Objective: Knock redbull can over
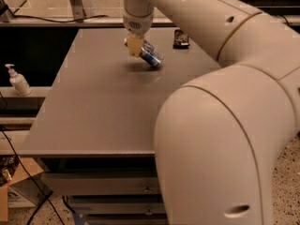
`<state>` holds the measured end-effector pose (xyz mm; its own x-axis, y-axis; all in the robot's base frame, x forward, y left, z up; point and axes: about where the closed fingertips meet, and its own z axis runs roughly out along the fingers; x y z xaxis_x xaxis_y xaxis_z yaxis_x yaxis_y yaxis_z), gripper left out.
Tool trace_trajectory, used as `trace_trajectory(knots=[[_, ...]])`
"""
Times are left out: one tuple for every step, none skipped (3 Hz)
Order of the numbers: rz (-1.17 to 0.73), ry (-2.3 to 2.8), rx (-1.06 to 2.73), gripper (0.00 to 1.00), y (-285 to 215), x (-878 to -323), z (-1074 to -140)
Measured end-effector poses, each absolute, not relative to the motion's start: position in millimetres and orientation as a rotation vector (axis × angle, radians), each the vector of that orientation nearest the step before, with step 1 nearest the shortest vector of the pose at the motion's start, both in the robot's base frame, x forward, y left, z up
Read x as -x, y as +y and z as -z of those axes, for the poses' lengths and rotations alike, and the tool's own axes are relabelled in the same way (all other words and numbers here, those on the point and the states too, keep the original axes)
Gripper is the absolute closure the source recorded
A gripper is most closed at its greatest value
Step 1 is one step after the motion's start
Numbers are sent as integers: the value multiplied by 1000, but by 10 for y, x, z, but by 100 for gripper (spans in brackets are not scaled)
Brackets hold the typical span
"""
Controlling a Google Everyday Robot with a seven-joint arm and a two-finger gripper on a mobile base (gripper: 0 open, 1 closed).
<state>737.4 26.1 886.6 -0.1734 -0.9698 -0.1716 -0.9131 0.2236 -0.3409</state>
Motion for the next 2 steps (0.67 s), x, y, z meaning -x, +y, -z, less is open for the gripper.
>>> trace_trajectory(knots=[[221,2195,1768,59,172,-7339,-8750],[120,2175,1754,35,183,-7287,-8703]])
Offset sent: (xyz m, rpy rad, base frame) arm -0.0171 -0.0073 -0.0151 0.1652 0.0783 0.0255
